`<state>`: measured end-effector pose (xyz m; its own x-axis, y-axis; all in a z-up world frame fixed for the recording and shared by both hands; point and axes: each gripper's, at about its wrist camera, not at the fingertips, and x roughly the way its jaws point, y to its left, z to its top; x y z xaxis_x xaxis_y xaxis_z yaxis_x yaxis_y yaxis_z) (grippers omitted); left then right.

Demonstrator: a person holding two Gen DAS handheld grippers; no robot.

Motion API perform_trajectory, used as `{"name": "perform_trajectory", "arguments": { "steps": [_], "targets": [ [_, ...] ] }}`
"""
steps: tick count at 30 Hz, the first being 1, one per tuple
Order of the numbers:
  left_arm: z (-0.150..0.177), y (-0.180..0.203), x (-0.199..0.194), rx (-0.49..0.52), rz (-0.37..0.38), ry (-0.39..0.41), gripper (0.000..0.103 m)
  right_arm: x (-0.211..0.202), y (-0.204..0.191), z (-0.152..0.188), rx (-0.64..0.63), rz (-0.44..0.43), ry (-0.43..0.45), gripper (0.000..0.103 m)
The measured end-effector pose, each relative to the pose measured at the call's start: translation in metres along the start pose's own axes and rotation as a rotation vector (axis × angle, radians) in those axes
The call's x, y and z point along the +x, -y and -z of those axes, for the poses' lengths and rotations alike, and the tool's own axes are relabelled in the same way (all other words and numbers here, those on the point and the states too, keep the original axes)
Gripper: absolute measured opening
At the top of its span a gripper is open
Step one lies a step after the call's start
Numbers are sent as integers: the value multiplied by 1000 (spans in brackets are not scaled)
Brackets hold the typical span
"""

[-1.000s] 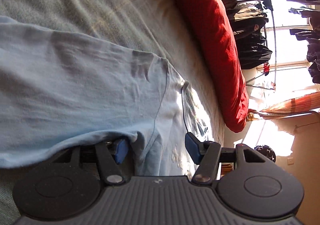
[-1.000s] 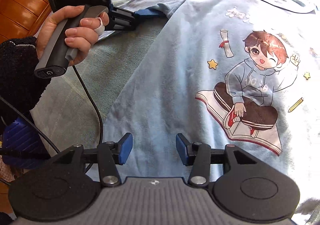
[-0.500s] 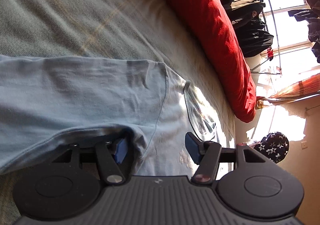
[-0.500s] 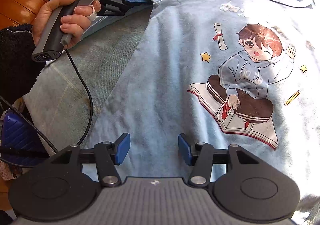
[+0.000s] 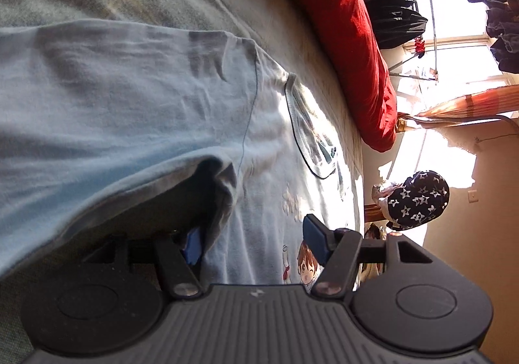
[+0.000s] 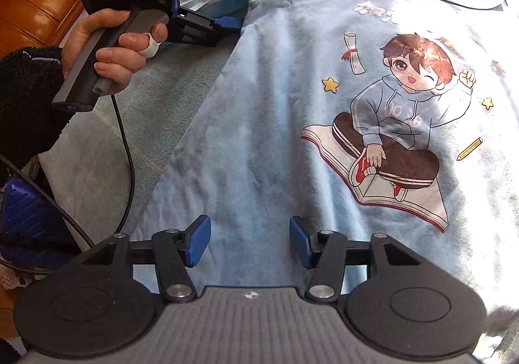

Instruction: Fold clothes

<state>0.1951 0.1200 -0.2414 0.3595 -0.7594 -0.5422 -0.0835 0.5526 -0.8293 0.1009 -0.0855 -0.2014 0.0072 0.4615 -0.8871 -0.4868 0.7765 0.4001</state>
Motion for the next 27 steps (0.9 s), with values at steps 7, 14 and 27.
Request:
{"name": "perform_trajectory", "arguments": {
  "steps": [7,14,27],
  "targets": [
    [-14,14,-30,65,-56,64,61,0,-10,3,-6,-4,14,60],
    [6,18,-44,116,-116,20,62,-4,-37,-16,-104,-40,92,59],
    [48,9,-78,171,-158,-31,62,42,-48,-50,-220,65,40,54]
  ]
}}
